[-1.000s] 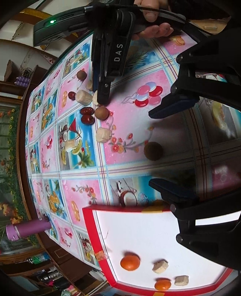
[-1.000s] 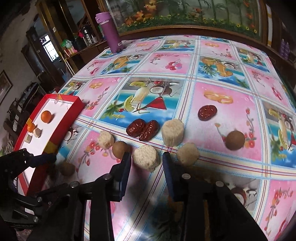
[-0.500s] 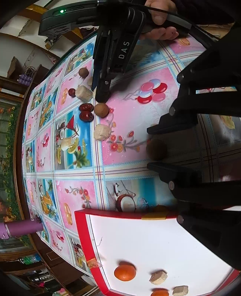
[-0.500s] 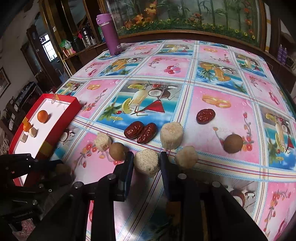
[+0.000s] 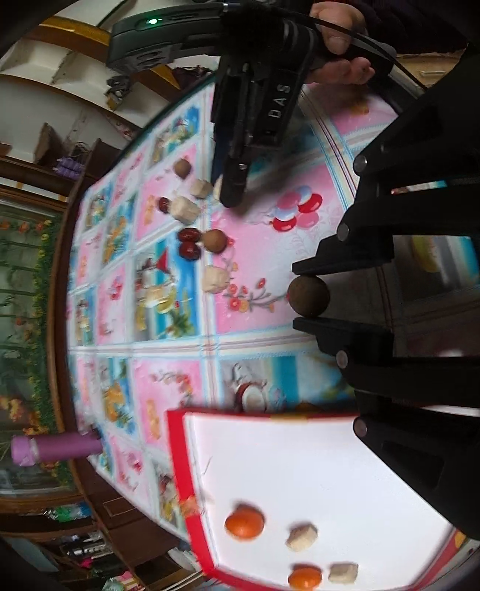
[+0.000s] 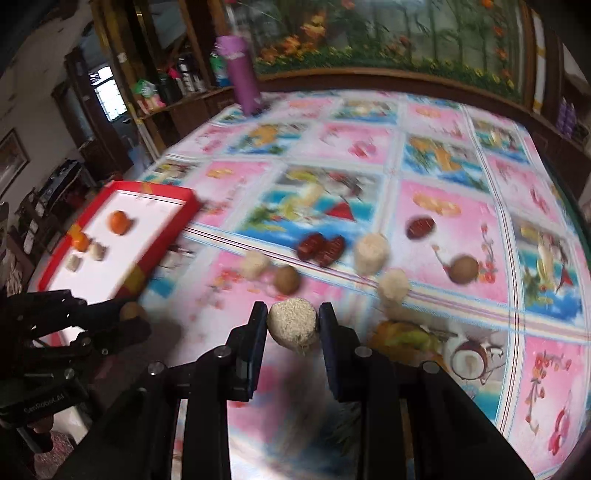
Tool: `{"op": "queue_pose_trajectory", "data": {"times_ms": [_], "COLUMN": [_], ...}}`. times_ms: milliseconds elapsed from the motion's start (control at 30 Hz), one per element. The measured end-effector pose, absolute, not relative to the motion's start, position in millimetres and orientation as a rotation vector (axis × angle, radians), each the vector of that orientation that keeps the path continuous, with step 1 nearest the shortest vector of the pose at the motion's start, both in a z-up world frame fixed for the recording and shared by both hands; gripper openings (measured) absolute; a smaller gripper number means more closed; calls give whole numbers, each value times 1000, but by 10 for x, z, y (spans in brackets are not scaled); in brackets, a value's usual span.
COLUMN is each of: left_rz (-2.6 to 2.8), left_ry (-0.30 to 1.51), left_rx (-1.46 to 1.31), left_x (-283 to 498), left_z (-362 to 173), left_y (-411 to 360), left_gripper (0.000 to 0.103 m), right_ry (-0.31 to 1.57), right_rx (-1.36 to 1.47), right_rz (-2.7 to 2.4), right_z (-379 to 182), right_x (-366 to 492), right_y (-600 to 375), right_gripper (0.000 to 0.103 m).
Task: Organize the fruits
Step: 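Grasp a round white rice cake with the right gripper while the left grasps a brown round fruit, then carry the rice cake and brown fruit onto the white tray and open both grippers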
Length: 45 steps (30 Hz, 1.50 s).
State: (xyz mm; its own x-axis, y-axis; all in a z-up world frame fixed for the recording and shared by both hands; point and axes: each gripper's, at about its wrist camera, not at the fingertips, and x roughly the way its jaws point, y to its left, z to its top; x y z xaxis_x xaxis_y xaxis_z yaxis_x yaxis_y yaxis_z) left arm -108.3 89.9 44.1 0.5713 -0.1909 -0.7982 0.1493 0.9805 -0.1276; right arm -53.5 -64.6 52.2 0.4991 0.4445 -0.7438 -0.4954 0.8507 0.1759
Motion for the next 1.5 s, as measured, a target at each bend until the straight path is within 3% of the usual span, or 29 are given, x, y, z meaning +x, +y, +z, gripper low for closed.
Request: {"op": "queue_pose_trajectory", "data": {"times_ms": [267,600,1133,1300,1367,1467,1500], "left_rz": [-76,167,253,277,273,281,286], "left_ry": [823,830,923,935,943,953,952], "left_rx": [-121,-196,-154,-127,-121,-105,-103], "left_x": [-1514,-1722,-1338,-1273,-1258,-1252,-1258], "left_z": [778,609,270,255,245,236,247], "left_y": [1514,2512,2777,2737,2722,2704,2695], "left_gripper": [24,25,25,25,25,29,35], "right_ry": [823,882,993,1020,1022,990,982], "right_rx": [-116,-169,-212,-177,-162,-115,-100], "right_rz": [745,815,792,811,814,845,850], "right_z": [791,577,229,255,277,364,394], "right_x": [-779,-646,-437,-438,-417,-441,-433], "right_y": [213,1226,1672,1657,1640,1533,1491], "right_gripper": [27,27,28,35,52,54,54]}}
